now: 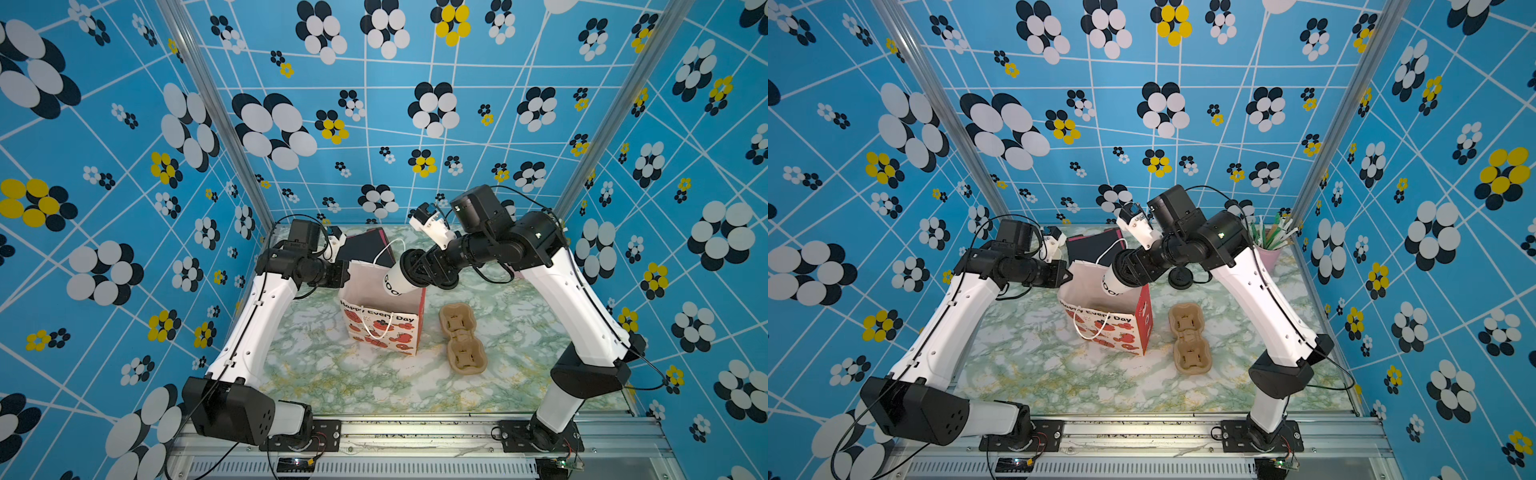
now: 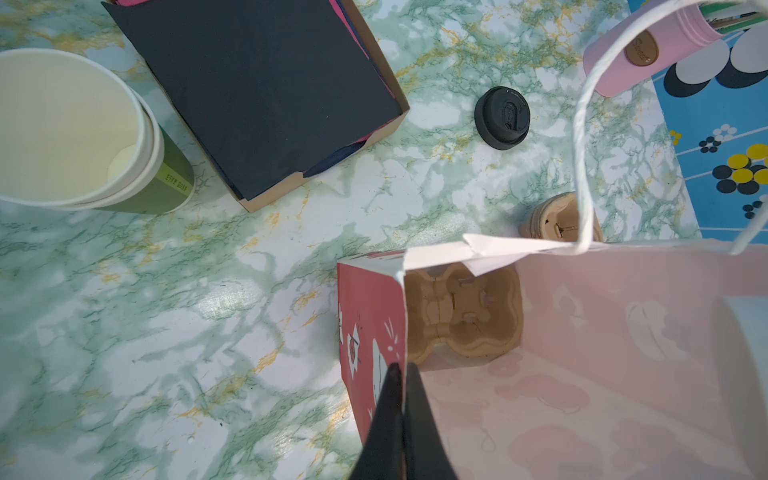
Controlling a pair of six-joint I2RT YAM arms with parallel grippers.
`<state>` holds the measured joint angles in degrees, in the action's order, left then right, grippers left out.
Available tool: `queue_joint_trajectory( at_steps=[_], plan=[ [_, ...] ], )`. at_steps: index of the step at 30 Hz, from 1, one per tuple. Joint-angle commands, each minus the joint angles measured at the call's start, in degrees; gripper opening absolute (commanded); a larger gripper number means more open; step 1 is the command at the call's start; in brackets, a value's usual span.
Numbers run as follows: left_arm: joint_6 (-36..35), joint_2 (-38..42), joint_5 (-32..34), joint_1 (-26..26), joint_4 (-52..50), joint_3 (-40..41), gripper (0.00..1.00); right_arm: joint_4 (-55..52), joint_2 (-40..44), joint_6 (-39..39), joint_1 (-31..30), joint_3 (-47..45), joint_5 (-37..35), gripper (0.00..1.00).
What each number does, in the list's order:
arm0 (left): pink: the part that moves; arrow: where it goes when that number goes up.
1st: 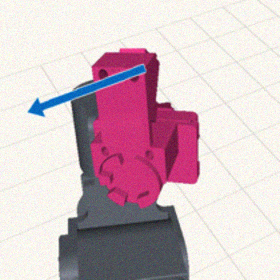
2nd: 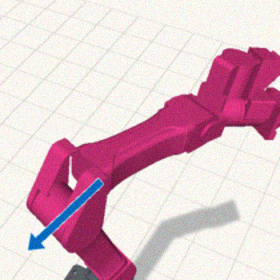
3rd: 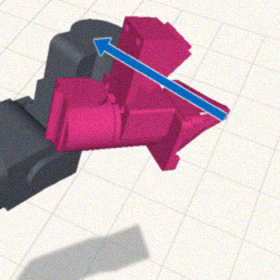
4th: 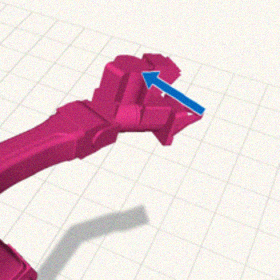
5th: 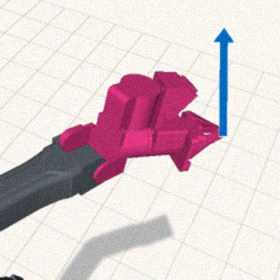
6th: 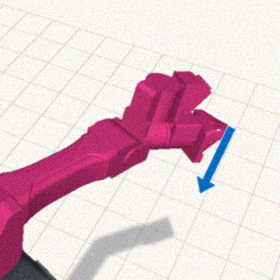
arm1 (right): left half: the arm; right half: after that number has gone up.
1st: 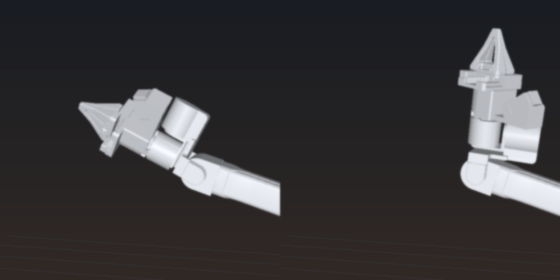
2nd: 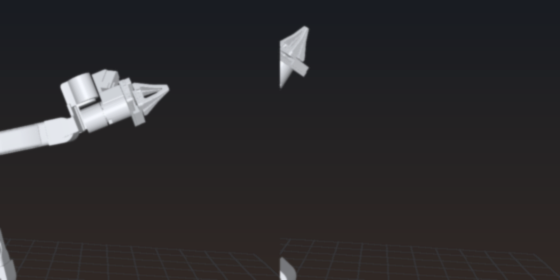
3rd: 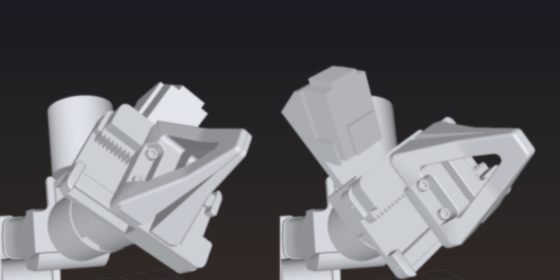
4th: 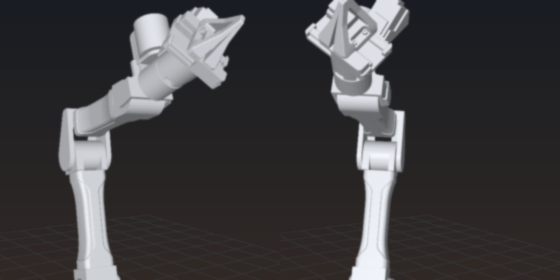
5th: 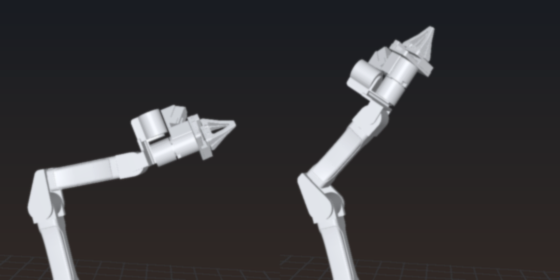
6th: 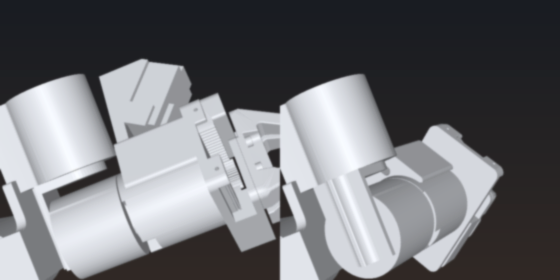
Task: Pack a coffee takeout order
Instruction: Place the coffee cup in the cup tray.
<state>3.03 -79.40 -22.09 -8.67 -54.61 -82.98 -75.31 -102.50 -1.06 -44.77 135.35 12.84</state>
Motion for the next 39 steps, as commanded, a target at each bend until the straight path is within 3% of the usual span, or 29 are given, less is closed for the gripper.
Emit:
queue_joint_trajectory(
  at_steps=[1, 39],
  plan=[
    [-0.13, -0.75, -0.85, 0.39, -0.40, 0.67, 0.00, -2.97, -2.25, -1.39, -1.60, 2.56, -2.37, 0.59],
    [-0.57, -1.02, -0.86, 0.32, -0.57, 0.45, 0.00, -8.69, -18.36, -8.30, -4.53, 1.43, -8.05, 0.60]
  ],
)
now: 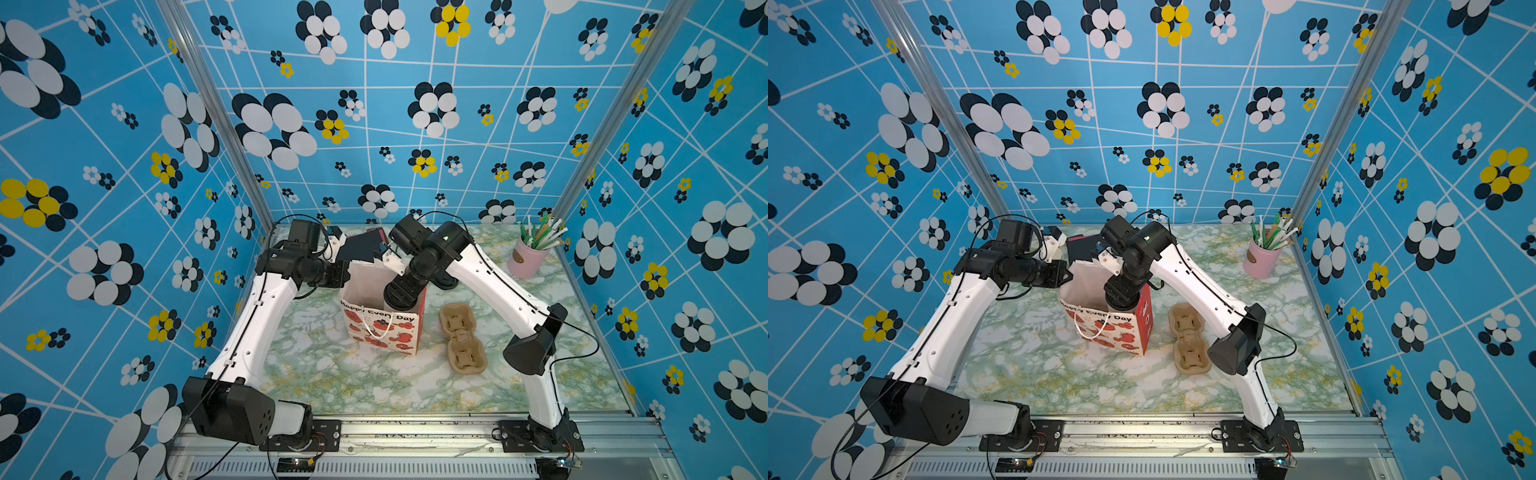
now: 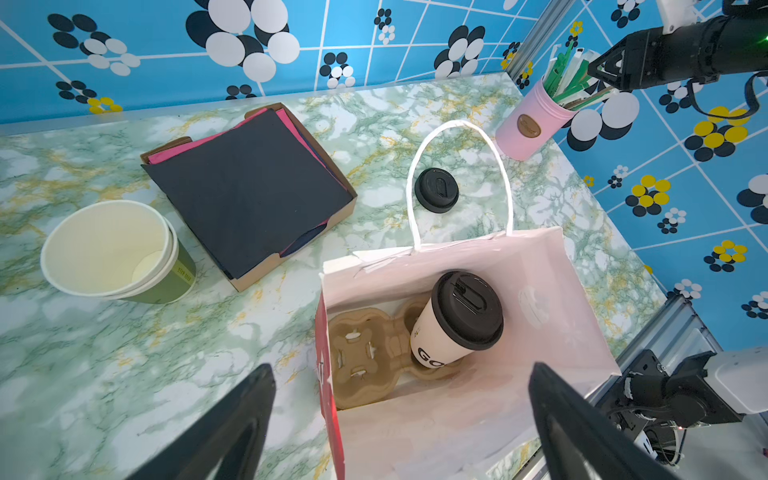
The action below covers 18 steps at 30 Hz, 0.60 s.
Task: Pack a coffee takeout order
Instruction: Place the coffee cup in the cup tray.
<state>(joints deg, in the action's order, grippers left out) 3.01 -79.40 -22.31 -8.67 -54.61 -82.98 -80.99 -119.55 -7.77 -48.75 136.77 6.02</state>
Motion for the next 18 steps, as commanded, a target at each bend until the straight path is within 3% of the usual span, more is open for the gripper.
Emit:
queue_joint_trajectory(
  at_steps=[1, 18],
  plan=[
    [-0.60, -1.04, -0.61, 0.36, -0.57, 0.44, 0.00, -3.16, -1.48, -1.88, -0.55, -0.17, -1.23, 0.60],
    [-0.81, -0.96, -0.37, 0.37, -0.73, 0.49, 0.00, -4.09, -4.73, -6.06, -0.82, -2.21, -0.75, 0.61]
  ],
)
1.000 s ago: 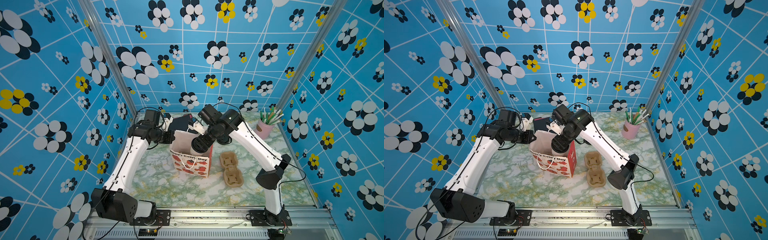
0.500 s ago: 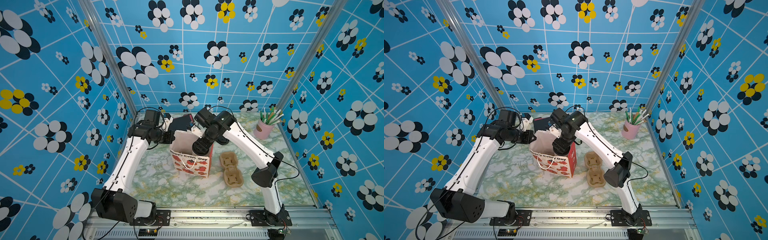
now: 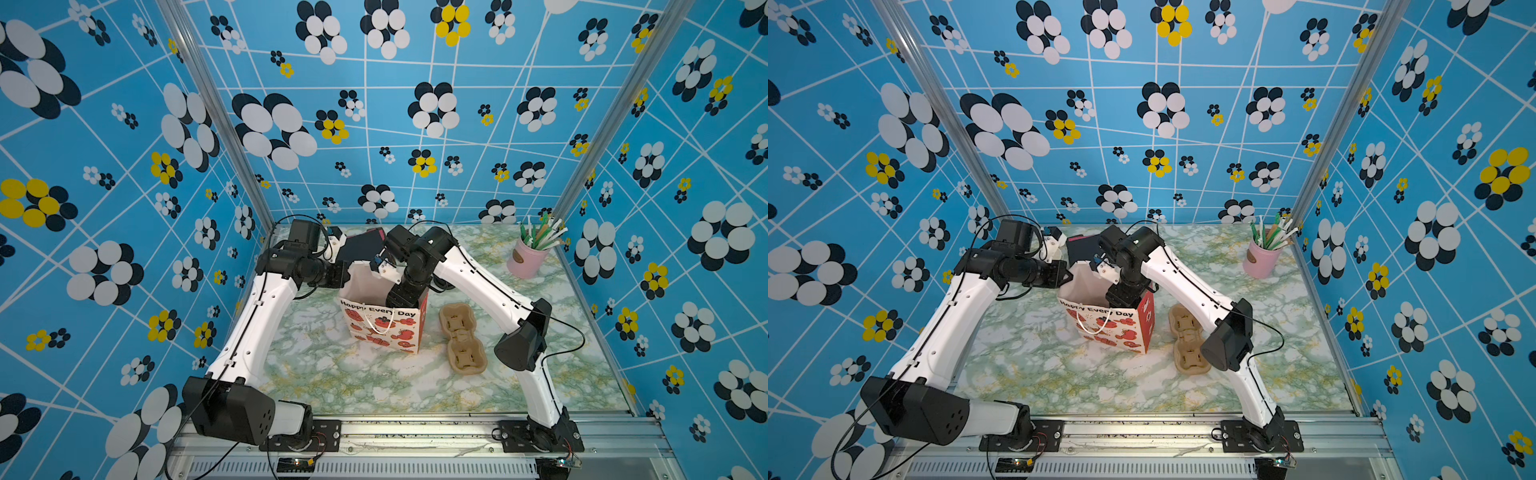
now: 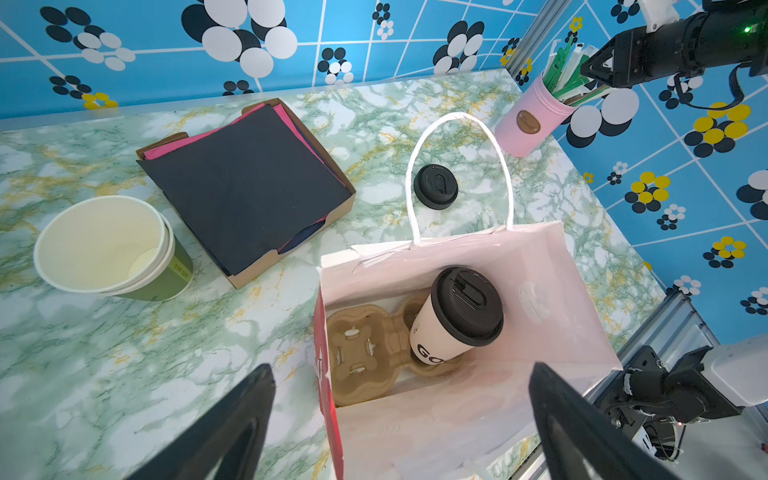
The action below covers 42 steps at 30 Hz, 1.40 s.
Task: Pack a coffee takeout order
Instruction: Place the coffee cup in the cup tray.
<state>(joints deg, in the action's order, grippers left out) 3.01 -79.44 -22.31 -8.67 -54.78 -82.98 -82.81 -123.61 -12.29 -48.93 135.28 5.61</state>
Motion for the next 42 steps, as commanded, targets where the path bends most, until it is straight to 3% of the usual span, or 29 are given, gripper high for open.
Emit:
queue_joint_trajectory(
  at_steps=[1, 25, 42],
  plan=[
    [-0.81, -0.91, -0.37, 0.36, -0.56, 0.49, 0.00, -2.36, -1.85, -1.78, -0.73, -0.72, -0.39, 0.61],
    [-0.90, -0.96, -0.37, 0.37, -0.74, 0.45, 0.00, -2.53, -4.85, -2.66, -1.43, -2.92, -3.06, 0.65],
    [-1.64, -2.17, 2.32, -0.57, -3.70, -1.38, 0.00, -3.06, -1.46, -2.05, -1.61, 1.32, -2.09, 0.78]
  ],
)
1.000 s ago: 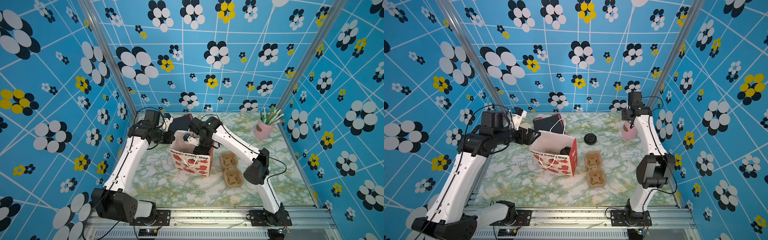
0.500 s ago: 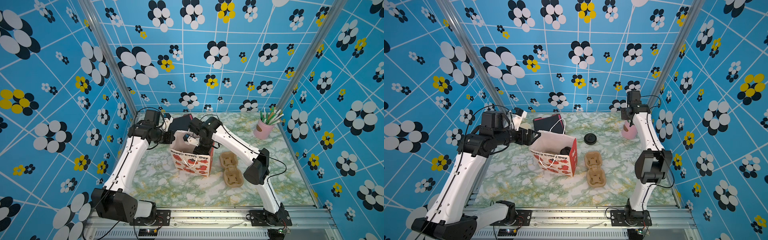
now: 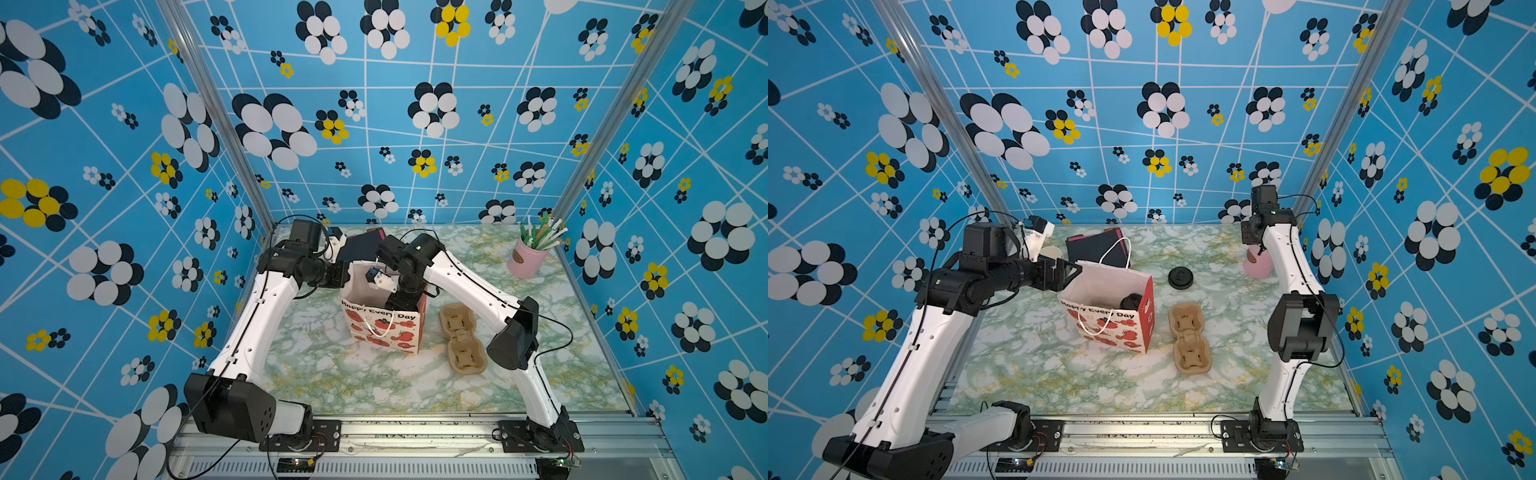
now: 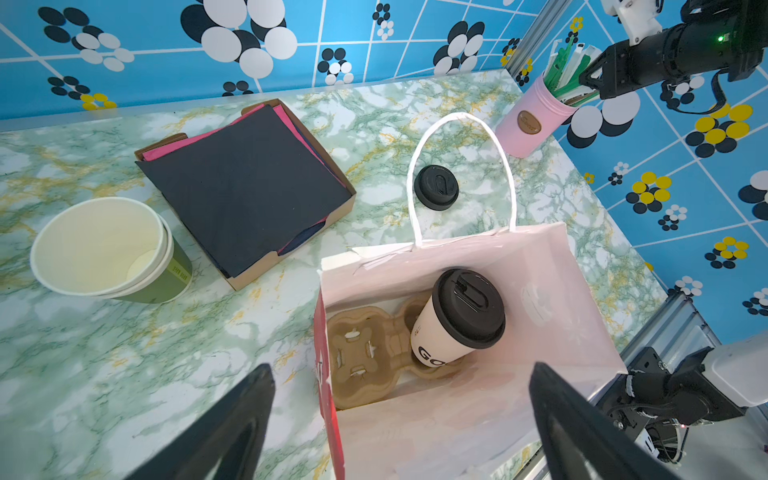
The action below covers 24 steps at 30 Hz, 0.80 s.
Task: Pack a coffee takeout order
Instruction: Place the coffee cup in the cup tray.
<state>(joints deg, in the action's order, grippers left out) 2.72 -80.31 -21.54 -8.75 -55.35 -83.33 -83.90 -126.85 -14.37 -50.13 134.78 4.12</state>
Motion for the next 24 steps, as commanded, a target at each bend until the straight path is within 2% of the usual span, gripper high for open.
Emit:
queue_joint_trajectory(
  at_steps=[1, 14, 24],
  plan=[
    [-1.49, -1.39, 1.97, -0.67, -3.48, -1.31, 0.00, -2.05, 1.78, 0.03, -0.41, 2.20, -0.67, 0.80],
    [-1.84, -1.95, 4.31, -2.37, -4.96, -3.05, 0.00, 0.02, 4.12, 0.84, -0.45, 8.17, 1.39, 0.98],
    [-1.71, -2.04, 4.74, -2.83, -5.27, -3.40, 0.00, 5.46, 7.52, 1.96, -0.48, 9.27, 2.13, 0.99]
  ],
)
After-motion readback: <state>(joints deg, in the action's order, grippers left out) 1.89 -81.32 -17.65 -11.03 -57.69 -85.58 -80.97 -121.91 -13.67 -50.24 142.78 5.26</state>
